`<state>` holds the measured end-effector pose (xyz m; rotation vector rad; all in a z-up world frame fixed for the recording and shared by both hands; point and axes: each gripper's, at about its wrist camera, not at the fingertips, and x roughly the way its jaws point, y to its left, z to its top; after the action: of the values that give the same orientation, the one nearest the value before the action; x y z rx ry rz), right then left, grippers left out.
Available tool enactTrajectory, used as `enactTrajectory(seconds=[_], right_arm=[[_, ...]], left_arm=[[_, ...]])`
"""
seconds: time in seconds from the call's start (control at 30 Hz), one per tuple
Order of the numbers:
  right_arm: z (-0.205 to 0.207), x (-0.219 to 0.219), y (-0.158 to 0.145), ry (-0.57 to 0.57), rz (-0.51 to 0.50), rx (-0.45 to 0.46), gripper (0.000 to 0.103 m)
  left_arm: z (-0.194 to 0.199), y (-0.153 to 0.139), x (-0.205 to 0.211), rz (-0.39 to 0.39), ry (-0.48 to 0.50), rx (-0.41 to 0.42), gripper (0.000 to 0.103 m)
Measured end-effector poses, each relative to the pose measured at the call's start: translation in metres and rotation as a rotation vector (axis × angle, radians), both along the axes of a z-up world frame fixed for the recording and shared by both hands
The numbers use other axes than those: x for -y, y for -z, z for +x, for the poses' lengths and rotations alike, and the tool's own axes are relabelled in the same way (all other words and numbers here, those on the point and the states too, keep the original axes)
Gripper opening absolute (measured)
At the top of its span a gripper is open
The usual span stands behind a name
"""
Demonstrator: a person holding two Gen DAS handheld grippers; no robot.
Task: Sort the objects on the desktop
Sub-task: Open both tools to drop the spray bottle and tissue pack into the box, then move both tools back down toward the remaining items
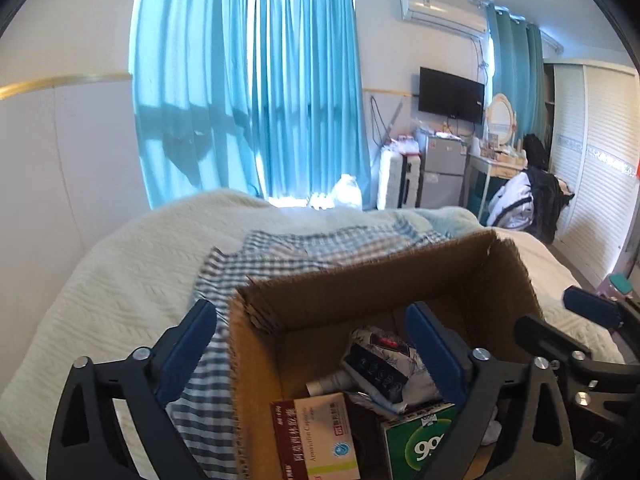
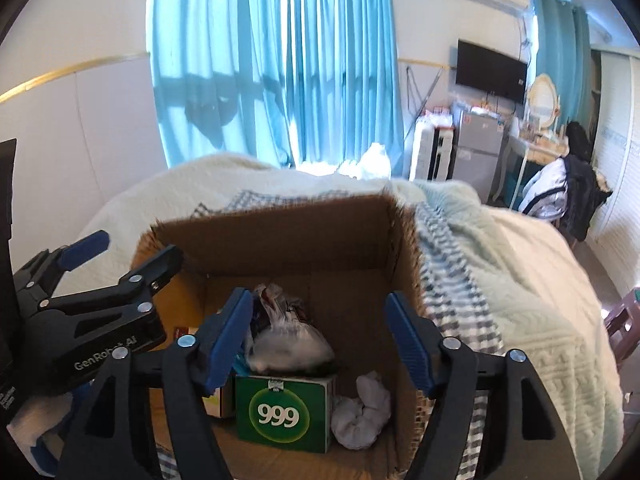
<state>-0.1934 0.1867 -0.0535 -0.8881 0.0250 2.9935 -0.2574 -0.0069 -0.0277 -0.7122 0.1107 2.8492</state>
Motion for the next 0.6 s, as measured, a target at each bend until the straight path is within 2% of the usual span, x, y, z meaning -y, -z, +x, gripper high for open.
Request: enactTrajectory(seconds=[0.17,0.23,0.3,0.47,0.6], right_arm=[[0.025,-0.002,-0.031,0.021,-0.002,-0.102,0.088],[0.036,-0.006,-0.041,0.033,-0.006,-0.140,0.098],[0.046,-0.010,-0.053,0.045,-0.019,-0.167,0.102],[0.070,-0.023,-0.077,0.066,-0.042,-0.216,0.103],[0.088,-0.028,-0.092,0.074,-0.028,-0.256,0.103]], left_arm=[[0.015,-0.028,0.010,-0.006,-0.016,-0.065,0.103],[0.022,-0.038,0.012,-0.009,-0.019,-0.087,0.103],[0.030,-0.048,0.018,0.014,-0.001,-0.088,0.103],[0.055,-0.077,0.034,0.063,-0.017,-0.161,0.103],[0.072,-0.094,0.039,0.027,-0.058,-0.219,0.103]])
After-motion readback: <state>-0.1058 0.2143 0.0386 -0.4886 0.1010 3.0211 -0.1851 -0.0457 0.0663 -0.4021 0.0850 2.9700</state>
